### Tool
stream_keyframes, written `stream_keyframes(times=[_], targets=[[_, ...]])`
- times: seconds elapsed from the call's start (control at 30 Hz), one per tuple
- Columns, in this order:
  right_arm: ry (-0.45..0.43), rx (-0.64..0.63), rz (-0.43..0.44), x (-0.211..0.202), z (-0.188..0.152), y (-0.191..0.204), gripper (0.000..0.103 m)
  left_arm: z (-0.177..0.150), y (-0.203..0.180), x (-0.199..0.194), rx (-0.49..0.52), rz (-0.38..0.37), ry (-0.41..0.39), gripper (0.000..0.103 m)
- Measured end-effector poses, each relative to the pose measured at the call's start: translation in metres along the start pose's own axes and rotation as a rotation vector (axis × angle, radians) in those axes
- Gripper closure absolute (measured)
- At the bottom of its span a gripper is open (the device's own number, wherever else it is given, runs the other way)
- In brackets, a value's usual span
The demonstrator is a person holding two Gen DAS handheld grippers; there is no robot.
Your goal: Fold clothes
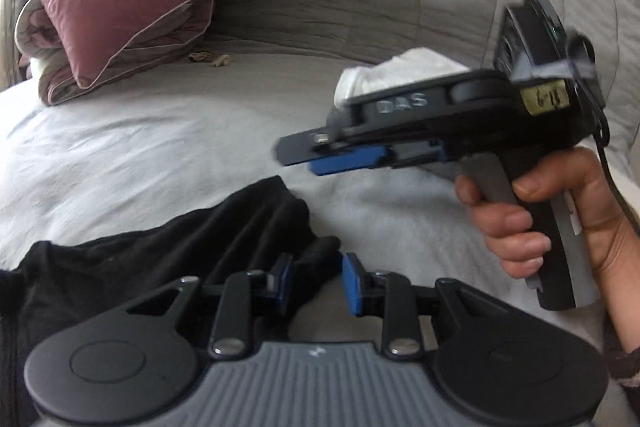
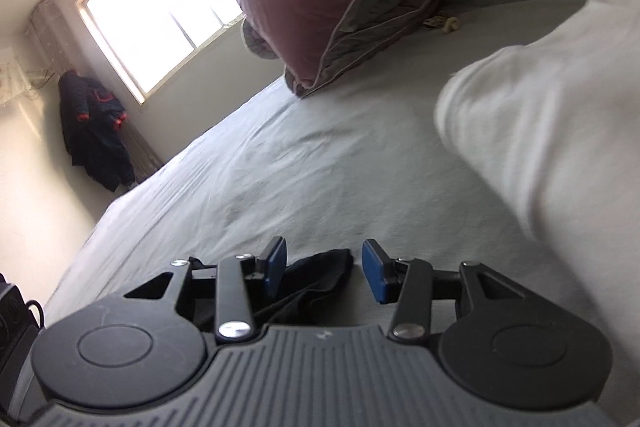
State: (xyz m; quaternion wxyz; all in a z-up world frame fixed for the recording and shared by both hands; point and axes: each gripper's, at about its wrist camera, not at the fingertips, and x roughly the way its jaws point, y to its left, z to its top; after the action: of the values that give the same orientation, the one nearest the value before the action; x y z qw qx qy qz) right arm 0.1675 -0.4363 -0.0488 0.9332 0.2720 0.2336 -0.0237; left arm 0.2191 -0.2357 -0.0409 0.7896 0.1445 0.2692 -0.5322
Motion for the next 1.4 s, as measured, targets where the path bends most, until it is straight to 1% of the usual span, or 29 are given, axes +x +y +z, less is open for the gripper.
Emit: stream_keyframes(times=[0.07,0.1,0.13,0.17,0.2,0.23,0.27,0.33,0.4,0.43,0.5,0.57,0.63,0.67,0.7,0.73,0.77,0.83,0.9,0.97,1.03,1.1,1.17,1.23,1.27,1.3,1.33,1.37,1.4], targets=[[0.014,-0.046,-0.032,0.008,-0.003,0.006,0.058,-0.002,-0.006,0.002,0.029,0.013,0.002,0.075],[0.020,-0.069,-0.048,0.012,-0.005,0.009,0.064,-0.002,-0.008,0.003,0.047,0.020,0.000,0.076],[0.027,-0.102,-0.081,0.017,-0.008,0.012,0.070,-0.003,-0.011,0.003,0.065,0.027,-0.003,0.084],[0.024,-0.126,-0.107,0.019,-0.009,0.015,0.082,-0.004,-0.014,0.004,0.083,0.034,-0.005,0.092],[0.021,-0.138,-0.118,0.019,-0.010,0.015,0.100,-0.004,-0.017,0.004,0.101,0.042,-0.007,0.101],[0.012,-0.136,-0.108,0.018,-0.009,0.015,0.103,-0.005,-0.019,0.004,0.117,0.046,-0.013,0.101],[-0.016,-0.132,-0.110,0.014,-0.008,0.015,0.103,-0.004,-0.020,0.000,0.122,0.027,-0.040,0.101],[-0.073,-0.128,-0.124,0.005,-0.005,0.012,0.103,-0.003,-0.016,-0.009,0.083,-0.042,-0.082,0.101],[-0.096,-0.114,-0.151,0.003,-0.002,0.006,0.103,-0.003,-0.013,-0.005,0.059,-0.061,-0.059,0.101],[-0.084,-0.120,-0.180,0.005,-0.004,0.005,0.103,-0.004,-0.011,0.002,0.053,-0.057,-0.030,0.101],[-0.052,-0.132,-0.233,0.010,-0.006,0.004,0.103,-0.005,-0.006,0.007,0.023,-0.067,-0.011,0.100],[-0.045,-0.138,-0.239,0.012,-0.007,0.003,0.103,-0.006,-0.002,0.011,-0.005,-0.077,0.007,0.098],[-0.054,-0.139,-0.230,0.009,-0.005,0.003,0.100,-0.006,-0.001,0.007,-0.012,-0.089,0.008,0.086],[-0.058,-0.140,-0.218,0.007,-0.004,0.004,0.093,-0.006,0.000,0.005,-0.015,-0.095,0.007,0.081],[-0.061,-0.140,-0.206,0.005,-0.003,0.005,0.089,-0.007,-0.001,-0.001,-0.014,-0.098,0.001,0.070],[-0.065,-0.140,-0.194,0.003,-0.002,0.006,0.089,-0.007,-0.001,-0.008,-0.013,-0.099,-0.010,0.062],[-0.071,-0.146,-0.173,0.002,-0.002,0.009,0.089,-0.009,-0.001,-0.017,-0.014,-0.095,-0.024,0.060],[-0.083,-0.157,-0.130,-0.002,-0.001,0.015,0.089,-0.011,0.008,-0.032,-0.030,-0.053,-0.049,0.056],[-0.075,-0.192,-0.079,-0.001,-0.003,0.026,0.089,-0.013,0.018,-0.047,-0.047,-0.009,-0.073,0.054],[-0.038,-0.261,-0.035,0.005,-0.007,0.040,0.088,-0.014,0.035,-0.057,-0.070,0.075,-0.087,0.054],[-0.020,-0.348,-0.048,0.013,-0.014,0.054,0.088,-0.016,0.058,-0.063,-0.124,0.156,-0.109,0.054],[-0.010,-0.398,-0.117,0.022,-0.020,0.061,0.087,-0.020,0.083,-0.068,-0.195,0.244,-0.143,0.055],[-0.002,-0.410,-0.188,0.027,-0.021,0.056,0.086,-0.024,0.105,-0.067,-0.270,0.316,-0.171,0.057],[0.002,-0.398,-0.232,0.030,-0.020,0.051,0.065,-0.028,0.125,-0.062,-0.334,0.365,-0.187,0.058],[0.001,-0.386,-0.248,0.031,-0.020,0.048,0.045,-0.032,0.132,-0.059,-0.358,0.384,-0.186,0.058],[0.006,-0.396,-0.256,0.032,-0.021,0.048,0.044,-0.035,0.139,-0.055,-0.385,0.407,-0.170,0.060],[0.011,-0.408,-0.263,0.034,-0.023,0.049,0.044,-0.038,0.146,-0.053,-0.426,0.423,-0.157,0.067],[0.017,-0.420,-0.270,0.035,-0.025,0.050,0.048,-0.041,0.153,-0.050,-0.468,0.440,-0.143,0.071],[0.022,-0.432,-0.278,0.037,-0.027,0.050,0.066,-0.044,0.160,-0.048,-0.509,0.455,-0.132,0.077]])
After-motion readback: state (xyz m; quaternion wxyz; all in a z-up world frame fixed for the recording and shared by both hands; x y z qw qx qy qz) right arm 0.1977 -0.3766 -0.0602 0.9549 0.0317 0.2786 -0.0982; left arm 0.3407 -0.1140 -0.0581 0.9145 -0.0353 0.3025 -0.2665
